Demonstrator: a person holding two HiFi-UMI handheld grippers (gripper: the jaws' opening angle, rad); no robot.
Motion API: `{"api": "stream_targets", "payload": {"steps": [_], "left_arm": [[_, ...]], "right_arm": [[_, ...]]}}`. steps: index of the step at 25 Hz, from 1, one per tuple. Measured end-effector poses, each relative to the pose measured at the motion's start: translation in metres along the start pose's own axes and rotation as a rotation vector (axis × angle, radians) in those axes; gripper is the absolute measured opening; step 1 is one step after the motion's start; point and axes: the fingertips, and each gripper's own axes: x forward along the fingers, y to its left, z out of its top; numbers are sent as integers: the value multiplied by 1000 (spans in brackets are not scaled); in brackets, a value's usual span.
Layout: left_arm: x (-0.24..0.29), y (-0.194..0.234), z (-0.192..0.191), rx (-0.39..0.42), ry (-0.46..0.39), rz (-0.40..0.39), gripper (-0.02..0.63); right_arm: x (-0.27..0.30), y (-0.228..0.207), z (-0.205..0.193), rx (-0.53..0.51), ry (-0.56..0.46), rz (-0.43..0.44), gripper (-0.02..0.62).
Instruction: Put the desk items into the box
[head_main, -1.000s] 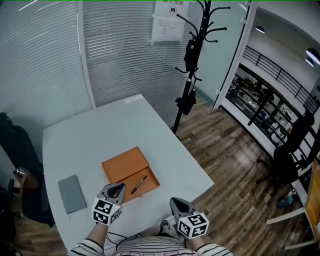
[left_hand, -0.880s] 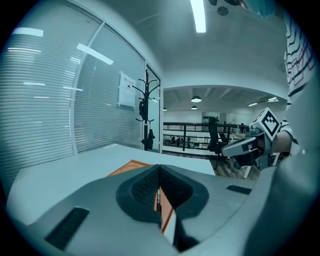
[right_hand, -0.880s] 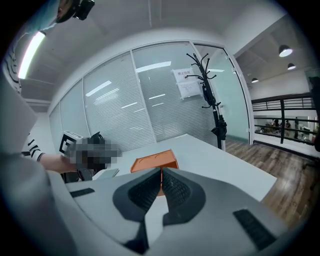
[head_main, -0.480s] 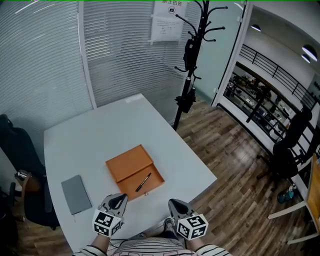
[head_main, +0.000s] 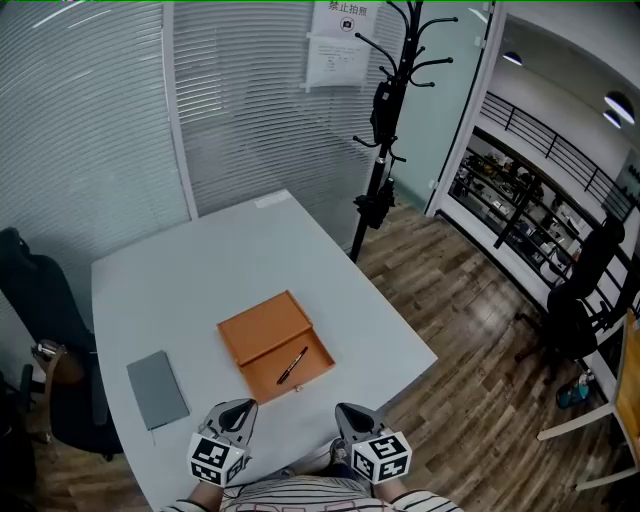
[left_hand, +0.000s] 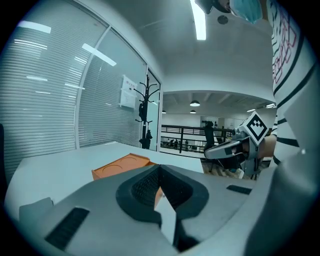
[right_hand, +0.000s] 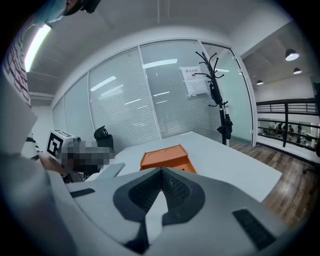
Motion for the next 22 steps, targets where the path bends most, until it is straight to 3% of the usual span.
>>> {"api": "stream_targets", "payload": {"steps": [22], "left_arm": [[8, 0, 6, -28, -7, 45, 23]], "right_arm": [[6, -14, 20, -52, 2, 20, 25]]}}
